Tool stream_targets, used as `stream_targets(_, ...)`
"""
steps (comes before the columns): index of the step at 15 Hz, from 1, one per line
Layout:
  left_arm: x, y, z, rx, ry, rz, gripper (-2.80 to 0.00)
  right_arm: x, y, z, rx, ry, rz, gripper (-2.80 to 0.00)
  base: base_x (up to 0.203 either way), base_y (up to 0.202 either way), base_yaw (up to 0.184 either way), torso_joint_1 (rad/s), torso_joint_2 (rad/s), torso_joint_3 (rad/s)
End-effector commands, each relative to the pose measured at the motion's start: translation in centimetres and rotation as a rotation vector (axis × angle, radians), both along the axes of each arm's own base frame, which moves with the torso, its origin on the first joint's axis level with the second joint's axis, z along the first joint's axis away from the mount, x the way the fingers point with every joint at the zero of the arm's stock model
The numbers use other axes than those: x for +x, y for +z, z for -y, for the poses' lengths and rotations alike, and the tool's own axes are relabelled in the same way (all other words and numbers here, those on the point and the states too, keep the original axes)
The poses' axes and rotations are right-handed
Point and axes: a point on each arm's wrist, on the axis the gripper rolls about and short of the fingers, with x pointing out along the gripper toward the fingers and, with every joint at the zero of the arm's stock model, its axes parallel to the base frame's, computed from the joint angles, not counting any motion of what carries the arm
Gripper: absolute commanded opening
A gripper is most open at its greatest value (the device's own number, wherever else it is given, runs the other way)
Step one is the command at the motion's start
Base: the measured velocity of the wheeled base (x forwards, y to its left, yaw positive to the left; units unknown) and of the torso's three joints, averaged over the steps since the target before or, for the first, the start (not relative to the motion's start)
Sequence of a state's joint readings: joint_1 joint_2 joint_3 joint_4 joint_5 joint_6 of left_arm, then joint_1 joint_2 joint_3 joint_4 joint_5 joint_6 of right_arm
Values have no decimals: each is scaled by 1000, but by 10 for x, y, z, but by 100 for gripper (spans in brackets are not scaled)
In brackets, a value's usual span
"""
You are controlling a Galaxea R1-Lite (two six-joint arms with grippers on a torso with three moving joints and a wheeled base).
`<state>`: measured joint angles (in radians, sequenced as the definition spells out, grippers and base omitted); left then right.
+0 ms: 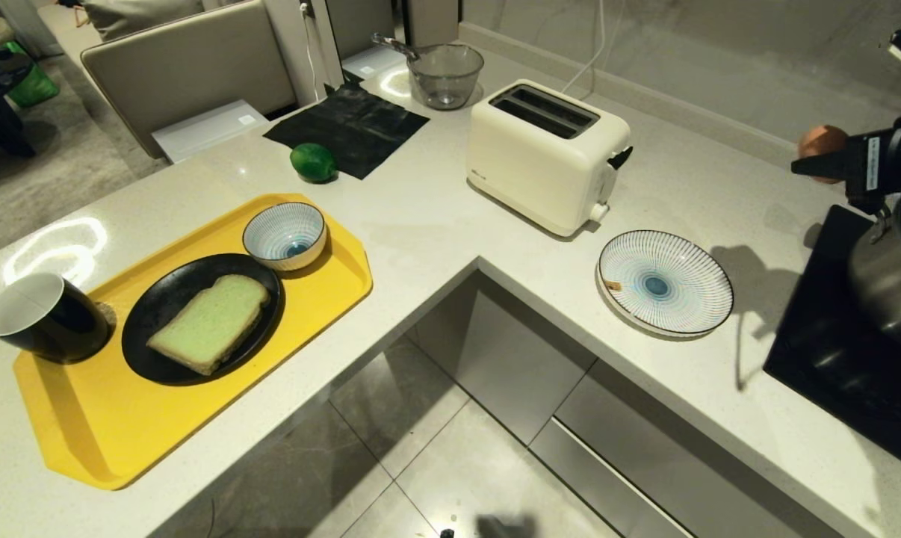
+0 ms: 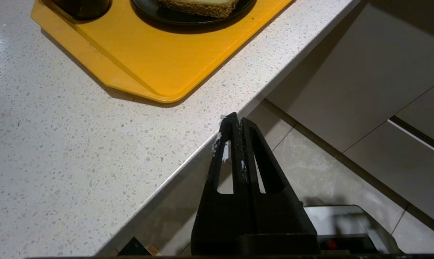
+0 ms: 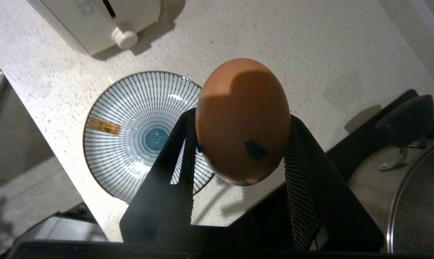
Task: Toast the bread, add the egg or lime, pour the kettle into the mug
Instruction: Put the egg in the bowl
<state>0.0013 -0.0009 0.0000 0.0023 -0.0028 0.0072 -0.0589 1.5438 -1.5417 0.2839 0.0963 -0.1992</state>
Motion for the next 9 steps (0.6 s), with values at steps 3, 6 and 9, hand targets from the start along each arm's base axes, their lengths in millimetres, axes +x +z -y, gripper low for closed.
stream_targets(3, 0, 0, 0, 0, 1, 0, -280, -32, 17, -2, 24, -17, 65, -280, 0, 0, 0, 0, 0, 0)
stream_targets(6, 0, 0, 0, 0, 0, 0, -280, -50, 12, -5, 97, -38, 64, -280, 0, 0, 0, 0, 0, 0)
stream_targets(9, 0, 0, 0, 0, 0, 0, -280, -54, 4, -6, 114, -50, 118, -280, 0, 0, 0, 0, 0, 0)
